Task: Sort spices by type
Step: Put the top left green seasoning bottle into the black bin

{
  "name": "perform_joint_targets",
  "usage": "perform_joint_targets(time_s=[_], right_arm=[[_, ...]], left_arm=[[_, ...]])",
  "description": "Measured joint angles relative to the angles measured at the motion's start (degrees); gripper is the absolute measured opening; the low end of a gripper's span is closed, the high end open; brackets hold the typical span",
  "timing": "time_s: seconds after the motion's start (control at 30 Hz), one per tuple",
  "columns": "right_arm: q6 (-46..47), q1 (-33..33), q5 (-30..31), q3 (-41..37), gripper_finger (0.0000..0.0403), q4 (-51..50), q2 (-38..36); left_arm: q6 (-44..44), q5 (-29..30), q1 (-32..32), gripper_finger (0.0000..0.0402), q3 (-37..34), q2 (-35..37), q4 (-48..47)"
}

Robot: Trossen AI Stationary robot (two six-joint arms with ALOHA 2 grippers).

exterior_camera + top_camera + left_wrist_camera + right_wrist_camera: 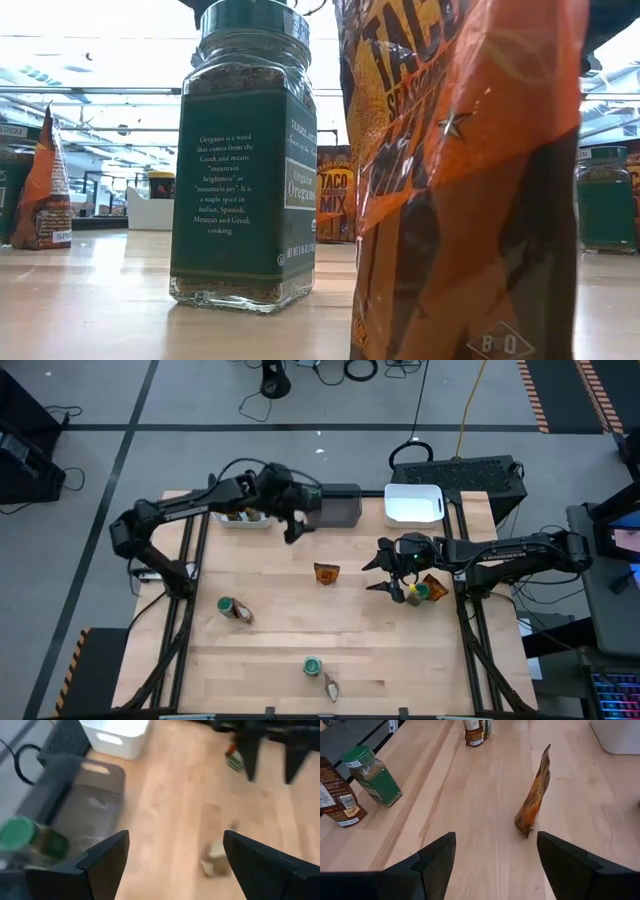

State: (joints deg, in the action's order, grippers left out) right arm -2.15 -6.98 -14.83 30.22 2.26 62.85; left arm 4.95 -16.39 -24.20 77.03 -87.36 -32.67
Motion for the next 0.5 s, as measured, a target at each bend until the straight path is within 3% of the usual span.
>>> perform_joint_targets(time_s=[0.2,0.5], right_arm=[[-0.1,0.0,0.0,0.5,0.0263,0.1,0.0],[-1.6,0.0,0.0,8.3,0.0263,-10.9,0.0]], left_arm=[[-5.9,8.9,11.4,0.0327,-1.3,5.1,-5.2],[-17.8,25.6,28.2,0.0327,-4.4,6.6,-11.7]])
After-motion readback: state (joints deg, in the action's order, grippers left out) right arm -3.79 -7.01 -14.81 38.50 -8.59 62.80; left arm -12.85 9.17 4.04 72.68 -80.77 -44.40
